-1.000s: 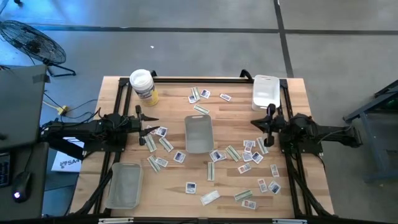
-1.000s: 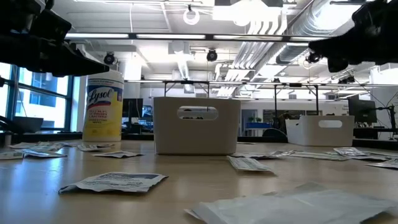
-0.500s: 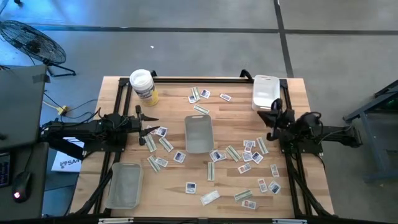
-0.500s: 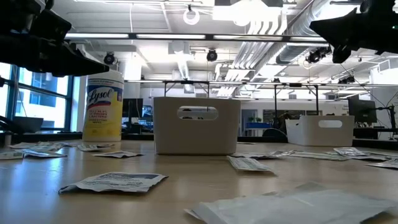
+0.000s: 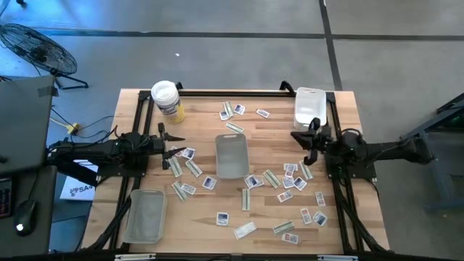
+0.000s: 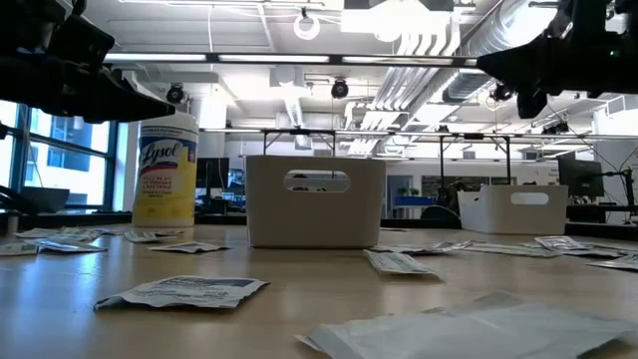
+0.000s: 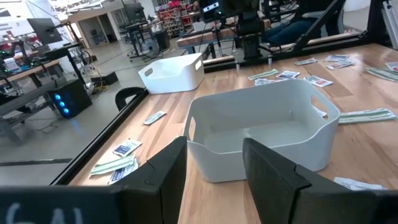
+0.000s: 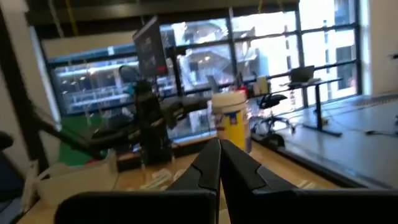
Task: Pick & Place First Aid Supplies
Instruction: Put the orange pad into the white bin
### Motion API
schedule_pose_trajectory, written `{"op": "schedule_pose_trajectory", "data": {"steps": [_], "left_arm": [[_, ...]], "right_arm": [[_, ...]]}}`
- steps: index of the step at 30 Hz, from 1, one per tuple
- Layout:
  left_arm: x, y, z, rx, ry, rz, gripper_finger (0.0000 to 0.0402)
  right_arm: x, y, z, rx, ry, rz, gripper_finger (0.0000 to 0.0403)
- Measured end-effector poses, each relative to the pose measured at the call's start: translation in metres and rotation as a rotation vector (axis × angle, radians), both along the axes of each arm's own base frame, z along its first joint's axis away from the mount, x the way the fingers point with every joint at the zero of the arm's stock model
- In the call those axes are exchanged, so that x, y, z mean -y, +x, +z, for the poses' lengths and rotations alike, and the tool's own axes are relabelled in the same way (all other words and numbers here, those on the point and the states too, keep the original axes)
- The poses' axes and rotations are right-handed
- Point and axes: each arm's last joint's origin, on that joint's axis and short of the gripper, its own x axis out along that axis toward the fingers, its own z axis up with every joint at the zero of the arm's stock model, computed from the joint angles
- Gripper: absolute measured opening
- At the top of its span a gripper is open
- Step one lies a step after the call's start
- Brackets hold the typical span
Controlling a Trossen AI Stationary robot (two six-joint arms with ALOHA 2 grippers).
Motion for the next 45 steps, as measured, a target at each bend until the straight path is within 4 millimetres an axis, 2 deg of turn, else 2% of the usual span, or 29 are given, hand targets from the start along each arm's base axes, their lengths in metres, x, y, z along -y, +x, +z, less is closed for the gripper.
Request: {"op": "schedule_pose_trajectory", "data": {"steps": [5, 9, 13, 17, 23, 28, 32, 37, 45], "left_arm": [[0.000, 0.000, 0.000, 0.000, 0.000, 0.000, 0.0154], [0.000, 0.000, 0.000, 0.000, 0.000, 0.000, 0.0154], [0.000, 0.000, 0.000, 0.000, 0.000, 0.000, 0.0154], [0.000, 0.000, 0.000, 0.000, 0.000, 0.000, 0.0154], [0.000, 0.000, 0.000, 0.001, 0.000, 0.001, 0.0154], [0.000, 0.000, 0.000, 0.000, 0.000, 0.001, 0.0154], [0.000, 0.000, 0.000, 0.000, 0.000, 0.001, 0.0154], [0.000, 0.000, 0.000, 0.000, 0.000, 0.001, 0.0154], [0.000, 0.000, 0.000, 0.000, 0.000, 0.001, 0.0154]], "right_arm": [[-0.006, 0.015, -0.007, -0.078, 0.082, 0.034, 0.0001], [-0.013, 0.032, -0.001, -0.210, 0.120, 0.013, 0.0001], [-0.018, 0.048, 0.014, -0.470, 0.155, -0.023, 0.0001], [-0.019, 0.054, 0.029, -0.778, 0.222, -0.084, 0.0001], [-0.023, 0.065, 0.035, -1.074, 0.287, -0.046, 0.0024], [-0.027, 0.074, 0.020, -1.244, 0.367, -0.016, 0.0077], [-0.026, 0.074, 0.001, -1.400, 0.495, -0.078, 0.0108], [-0.018, 0.074, -0.015, -1.532, 0.654, -0.168, 0.0113], [0.010, 0.083, -0.030, -1.565, 0.828, -0.157, 0.0114]]}}
